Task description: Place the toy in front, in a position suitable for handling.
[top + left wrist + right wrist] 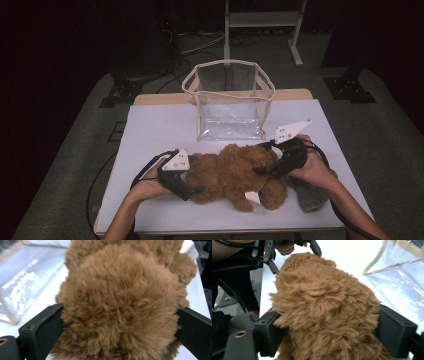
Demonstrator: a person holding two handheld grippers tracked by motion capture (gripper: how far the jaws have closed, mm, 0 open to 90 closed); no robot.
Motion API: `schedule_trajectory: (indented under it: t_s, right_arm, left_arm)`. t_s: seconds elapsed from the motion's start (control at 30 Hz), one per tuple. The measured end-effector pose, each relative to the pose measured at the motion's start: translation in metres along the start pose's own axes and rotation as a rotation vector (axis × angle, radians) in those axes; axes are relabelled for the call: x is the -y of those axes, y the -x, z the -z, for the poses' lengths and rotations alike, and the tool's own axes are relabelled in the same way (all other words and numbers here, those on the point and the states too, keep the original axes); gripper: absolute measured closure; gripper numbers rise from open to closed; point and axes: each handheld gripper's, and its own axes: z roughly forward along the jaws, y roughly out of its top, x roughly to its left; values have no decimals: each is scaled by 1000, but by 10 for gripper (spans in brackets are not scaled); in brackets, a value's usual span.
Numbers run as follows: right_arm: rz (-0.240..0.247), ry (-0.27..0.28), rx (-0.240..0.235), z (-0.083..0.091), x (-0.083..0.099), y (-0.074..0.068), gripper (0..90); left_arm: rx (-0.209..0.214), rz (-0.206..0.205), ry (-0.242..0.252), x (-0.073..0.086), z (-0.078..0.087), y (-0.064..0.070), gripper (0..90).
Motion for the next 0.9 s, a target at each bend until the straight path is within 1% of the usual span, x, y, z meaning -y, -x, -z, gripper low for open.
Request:
schedule_trajectory:
  t_s: [0.03,0.1,0.13,0.17,0.2,0.27,0.3,0.33,0.37,0.4,0.43,0.5,0.57,0.67,0.77,0.9]
  right_arm:
    - [-4,-6,-11,-4,1,1,164]
    - [-7,-9,-15,-6,2,1,165]
    - [-9,-13,-19,-8,3,2,166]
    - [-20,-11,-23,-11,6,3,195]
    - [-20,-11,-23,-11,6,3,195]
    - [-36,-7,-19,-12,8,4,245]
    - [-53,-5,-11,-11,8,5,321]
    - [-68,-6,-5,-10,8,5,353]
    - [-68,-6,-5,-10,8,5,353]
    - [-75,-3,-1,-9,8,5,387]
    - [-76,-6,10,-4,6,5,440]
    - [-80,0,14,-2,5,4,450]
    - [-73,-3,20,4,4,3,460]
    - [-75,-1,33,14,3,1,467]
    - [-77,12,43,30,3,0,467]
    - [-68,15,69,54,4,-5,468]
  left_arm:
    - [14,6,-12,2,-3,0,0]
    - [17,4,-18,4,-8,1,1]
    - [14,1,-14,5,-8,1,37]
    - [7,0,-10,4,-7,1,130]
    - [1,-1,-9,4,-6,1,130]
    - [-4,-18,-16,1,-4,2,213]
    - [-11,-24,-15,0,-3,3,261]
    - [-13,-25,-13,-2,-3,3,278]
    - [-12,-25,-10,-3,-2,3,278]
    - [-15,-28,-3,-5,-1,3,296]
    - [-12,-26,-3,-7,-1,3,306]
    - [-16,-34,5,-13,0,4,306]
    - [-20,-51,-1,-20,0,5,306]
    - [-21,-61,16,-32,1,5,306]
    - [-14,-83,36,-47,0,7,305]
    - [5,-113,56,-64,-7,11,304]
